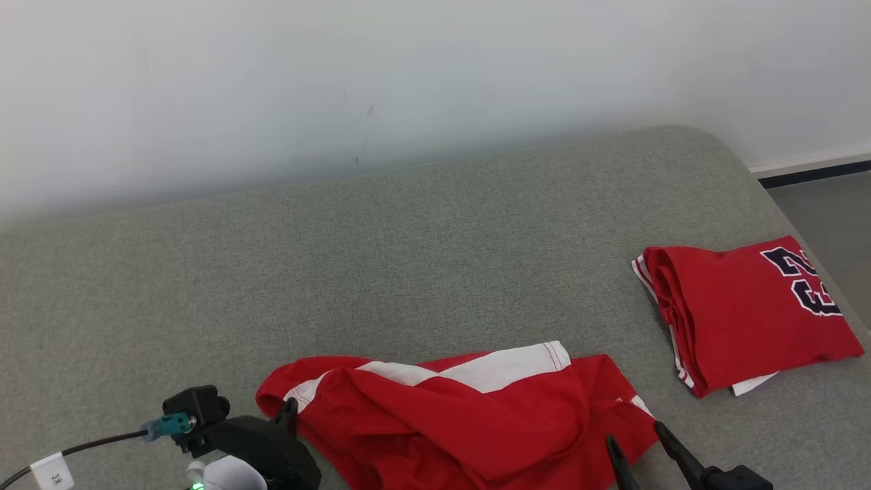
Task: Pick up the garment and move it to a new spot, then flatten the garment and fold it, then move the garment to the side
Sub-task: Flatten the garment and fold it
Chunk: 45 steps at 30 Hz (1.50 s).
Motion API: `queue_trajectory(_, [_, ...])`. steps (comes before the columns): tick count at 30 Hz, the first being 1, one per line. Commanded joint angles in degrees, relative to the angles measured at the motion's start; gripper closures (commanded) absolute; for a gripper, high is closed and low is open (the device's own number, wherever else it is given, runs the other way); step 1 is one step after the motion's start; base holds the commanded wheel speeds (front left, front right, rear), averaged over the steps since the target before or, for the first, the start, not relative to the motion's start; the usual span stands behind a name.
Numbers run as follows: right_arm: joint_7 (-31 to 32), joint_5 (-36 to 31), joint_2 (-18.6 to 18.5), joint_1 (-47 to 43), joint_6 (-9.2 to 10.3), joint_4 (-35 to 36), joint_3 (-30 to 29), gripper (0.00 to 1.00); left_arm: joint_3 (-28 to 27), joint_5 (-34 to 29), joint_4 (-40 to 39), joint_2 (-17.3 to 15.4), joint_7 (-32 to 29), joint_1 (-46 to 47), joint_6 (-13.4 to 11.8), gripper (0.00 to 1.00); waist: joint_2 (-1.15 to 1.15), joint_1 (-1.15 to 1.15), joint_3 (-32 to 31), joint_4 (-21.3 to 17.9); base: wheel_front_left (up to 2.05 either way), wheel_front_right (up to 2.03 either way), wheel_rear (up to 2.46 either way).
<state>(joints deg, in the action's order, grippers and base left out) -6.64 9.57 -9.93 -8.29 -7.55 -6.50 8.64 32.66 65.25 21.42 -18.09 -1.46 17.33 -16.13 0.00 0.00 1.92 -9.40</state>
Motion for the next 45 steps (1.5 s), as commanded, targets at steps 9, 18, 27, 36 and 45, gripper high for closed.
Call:
queue_trajectory(9, [3.1, -1.9, -2.1, 1.8, 0.14, 2.4, -0.4, 0.0, 0.6, -0.9, -0.9, -1.0, 1.8, -1.5, 1.4, 1.0, 0.0, 0.0, 0.5, 2.5, 0.0, 0.0, 0.0])
queue_trajectory(18, [24.0, -2.5, -5.3, 8.1, 0.14, 8.7, -4.7, 0.0, 3.4, -3.1, -9.2, -2.3, 1.4, -5.8, -0.4, 1.0, 0.0, 0.0, 3.6, 7.0, 0.0, 0.0, 0.0])
queue_trajectory(27, [39.5, -0.5, -4.9, 19.5, 0.14, 2.0, -4.4, 0.0, 5.2, -4.0, -11.9, -1.6, -0.1, -4.2, -1.4, 1.0, 0.0, 0.0, 6.4, 10.4, 0.0, 0.0, 0.0])
queue_trajectory(36, [47.7, -0.3, -3.2, 20.7, 0.14, 0.4, -3.2, 0.21, 5.4, -4.1, -11.5, -1.8, -0.2, -4.9, -1.5, 1.0, 0.0, 0.0, 6.6, 11.9, 0.0, 0.0, 0.0])
queue_trajectory(45, [52.4, 0.3, -2.4, 19.1, 0.14, 3.1, -3.5, 0.53, 5.6, -3.8, -11.4, -1.8, -0.4, -4.8, -1.4, 1.0, 0.0, 0.0, 6.3, 11.5, 0.0, 0.0, 0.0])
